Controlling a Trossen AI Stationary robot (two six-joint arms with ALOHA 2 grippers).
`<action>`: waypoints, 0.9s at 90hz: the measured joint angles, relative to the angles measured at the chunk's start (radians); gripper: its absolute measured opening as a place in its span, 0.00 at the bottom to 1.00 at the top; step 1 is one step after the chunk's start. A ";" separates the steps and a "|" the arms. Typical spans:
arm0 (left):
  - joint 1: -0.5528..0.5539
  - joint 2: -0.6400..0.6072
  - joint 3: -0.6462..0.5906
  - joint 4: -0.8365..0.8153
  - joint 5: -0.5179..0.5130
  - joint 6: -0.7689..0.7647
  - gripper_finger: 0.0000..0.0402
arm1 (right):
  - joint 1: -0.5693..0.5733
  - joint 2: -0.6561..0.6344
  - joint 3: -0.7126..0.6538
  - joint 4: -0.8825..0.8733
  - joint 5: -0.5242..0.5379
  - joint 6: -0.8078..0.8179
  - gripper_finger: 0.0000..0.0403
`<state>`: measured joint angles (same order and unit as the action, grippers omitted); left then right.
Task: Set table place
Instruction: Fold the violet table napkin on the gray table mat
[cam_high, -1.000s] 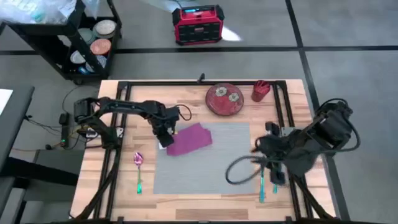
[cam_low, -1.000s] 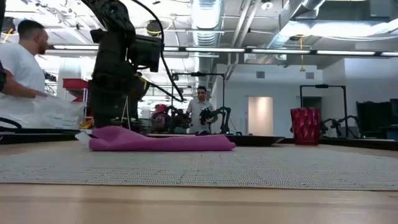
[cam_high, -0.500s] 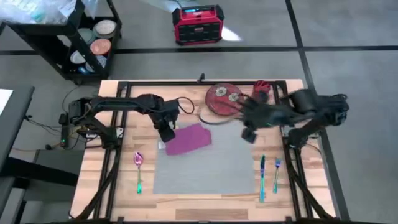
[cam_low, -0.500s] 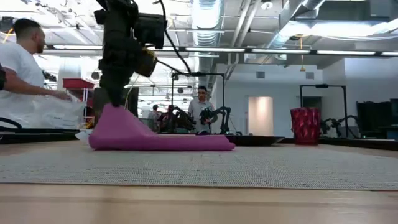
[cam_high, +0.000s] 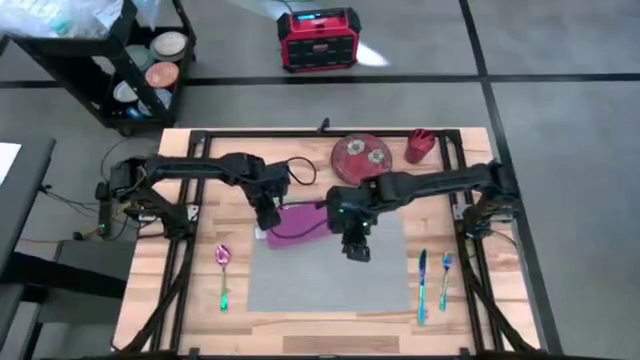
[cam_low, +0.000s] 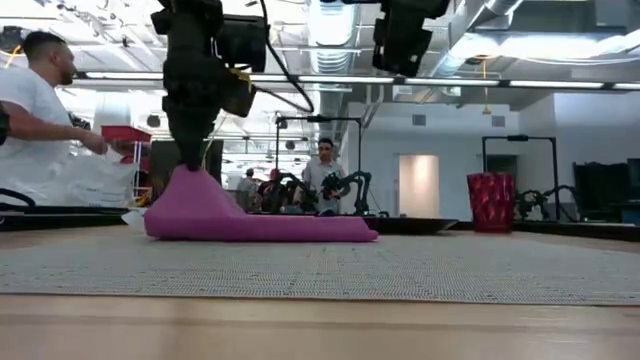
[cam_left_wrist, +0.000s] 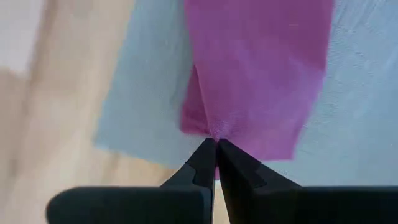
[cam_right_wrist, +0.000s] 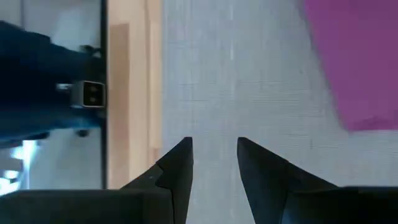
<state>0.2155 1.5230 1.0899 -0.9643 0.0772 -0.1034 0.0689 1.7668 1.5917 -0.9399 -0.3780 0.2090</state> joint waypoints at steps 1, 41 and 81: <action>-0.002 0.000 -0.003 0.007 0.002 0.006 0.01 | 0.000 0.000 0.000 0.000 -0.001 0.000 0.28; -0.066 0.000 -0.128 0.062 0.027 -0.014 0.36 | -0.024 0.044 0.000 0.113 0.009 -0.215 0.28; -0.079 0.000 -0.256 0.026 0.021 -0.169 0.50 | -0.120 0.256 0.000 0.048 -0.073 -0.377 0.29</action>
<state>0.1364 1.5230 0.8336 -0.9379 0.0982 -0.2721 -0.0515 2.0225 1.5921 -0.8921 -0.4512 -0.1679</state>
